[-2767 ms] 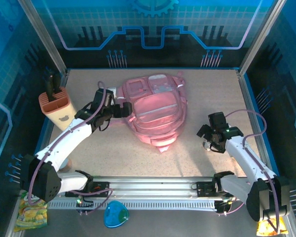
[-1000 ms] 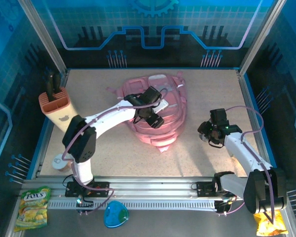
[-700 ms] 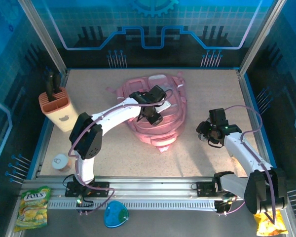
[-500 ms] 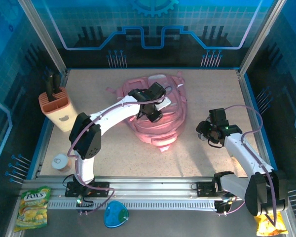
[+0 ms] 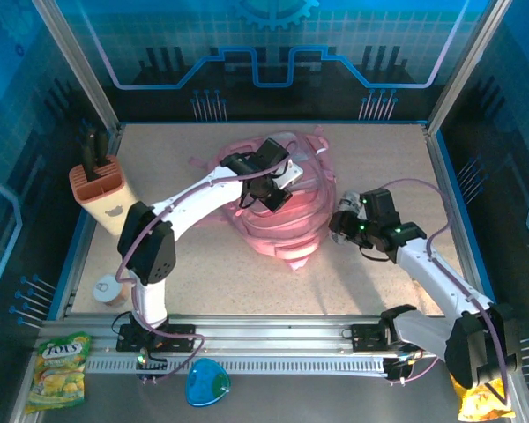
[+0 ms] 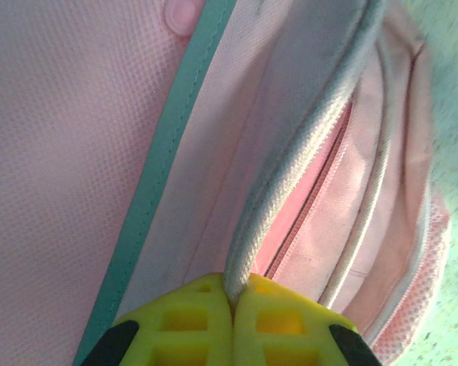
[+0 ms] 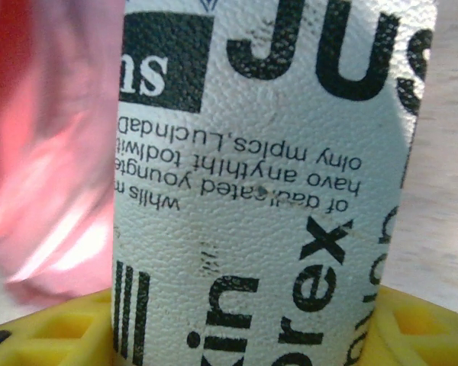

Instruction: Pack the student bag

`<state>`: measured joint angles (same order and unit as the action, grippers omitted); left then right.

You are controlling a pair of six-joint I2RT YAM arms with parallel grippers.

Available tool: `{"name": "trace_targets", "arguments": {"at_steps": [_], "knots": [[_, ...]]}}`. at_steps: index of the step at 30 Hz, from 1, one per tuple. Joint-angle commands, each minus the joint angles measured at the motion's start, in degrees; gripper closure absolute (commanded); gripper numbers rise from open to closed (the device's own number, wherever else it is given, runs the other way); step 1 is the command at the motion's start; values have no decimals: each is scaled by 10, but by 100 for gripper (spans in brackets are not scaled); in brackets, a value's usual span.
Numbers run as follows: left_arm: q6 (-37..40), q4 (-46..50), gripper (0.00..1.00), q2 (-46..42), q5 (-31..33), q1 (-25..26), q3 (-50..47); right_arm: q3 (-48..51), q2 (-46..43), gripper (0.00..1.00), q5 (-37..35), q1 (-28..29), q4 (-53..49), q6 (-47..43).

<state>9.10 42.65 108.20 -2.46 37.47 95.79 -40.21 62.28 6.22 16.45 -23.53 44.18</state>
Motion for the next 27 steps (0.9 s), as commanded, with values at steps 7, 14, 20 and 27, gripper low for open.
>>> {"name": "trace_targets", "arguments": {"at_steps": [7, 14, 20, 27], "knots": [[-110, -155, 99, -90, -36, 19, -25, -94, 76, 50, 62, 69, 55, 27], [-129, -191, 98, -105, -43, 20, -41, -164, 146, 50, 56, 70, 73, 54], [-147, -203, 98, -109, -26, 19, -40, -221, 215, 35, 69, 60, 92, 79], [-150, -203, 97, -108, -21, 19, -45, -175, 185, 22, 88, 57, 137, 79]]}}
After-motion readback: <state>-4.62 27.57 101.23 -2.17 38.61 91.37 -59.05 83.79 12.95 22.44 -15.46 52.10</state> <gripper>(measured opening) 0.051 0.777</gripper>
